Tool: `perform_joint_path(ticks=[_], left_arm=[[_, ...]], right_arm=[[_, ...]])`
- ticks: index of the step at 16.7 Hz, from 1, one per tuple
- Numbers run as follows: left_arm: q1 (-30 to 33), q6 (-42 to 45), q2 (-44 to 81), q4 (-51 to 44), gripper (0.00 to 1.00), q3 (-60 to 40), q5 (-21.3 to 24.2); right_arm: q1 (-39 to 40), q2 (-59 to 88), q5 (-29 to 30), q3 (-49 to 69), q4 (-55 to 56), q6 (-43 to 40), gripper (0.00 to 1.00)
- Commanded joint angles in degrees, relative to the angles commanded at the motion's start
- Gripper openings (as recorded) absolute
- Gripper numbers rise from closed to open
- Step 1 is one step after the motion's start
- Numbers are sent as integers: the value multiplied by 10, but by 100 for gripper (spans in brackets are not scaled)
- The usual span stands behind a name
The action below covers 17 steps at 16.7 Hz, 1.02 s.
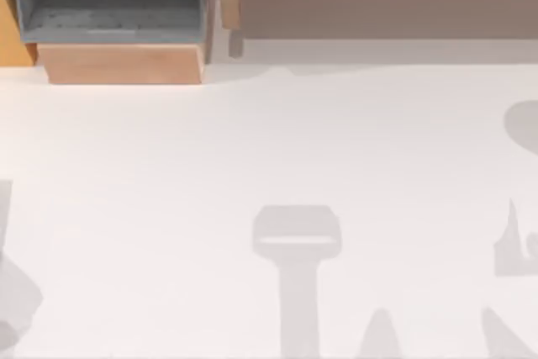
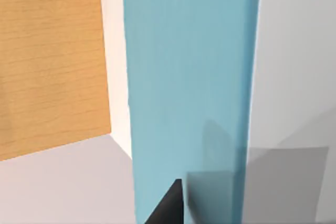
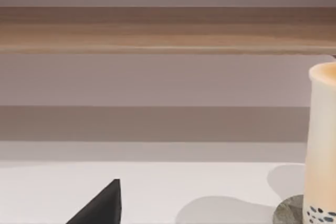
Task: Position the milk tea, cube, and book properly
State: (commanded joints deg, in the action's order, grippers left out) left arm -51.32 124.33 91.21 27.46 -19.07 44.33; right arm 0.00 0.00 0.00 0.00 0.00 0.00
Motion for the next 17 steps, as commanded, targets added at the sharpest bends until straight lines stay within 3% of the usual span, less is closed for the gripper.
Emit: perform_joint_path(ticks=[11, 17], left_arm=[[0, 0, 0, 0, 98, 0, 0], [0, 0, 0, 0, 100, 0, 0]], right_arm=[[0, 0, 0, 0, 0, 0, 100], [0, 0, 0, 0, 0, 0, 100]])
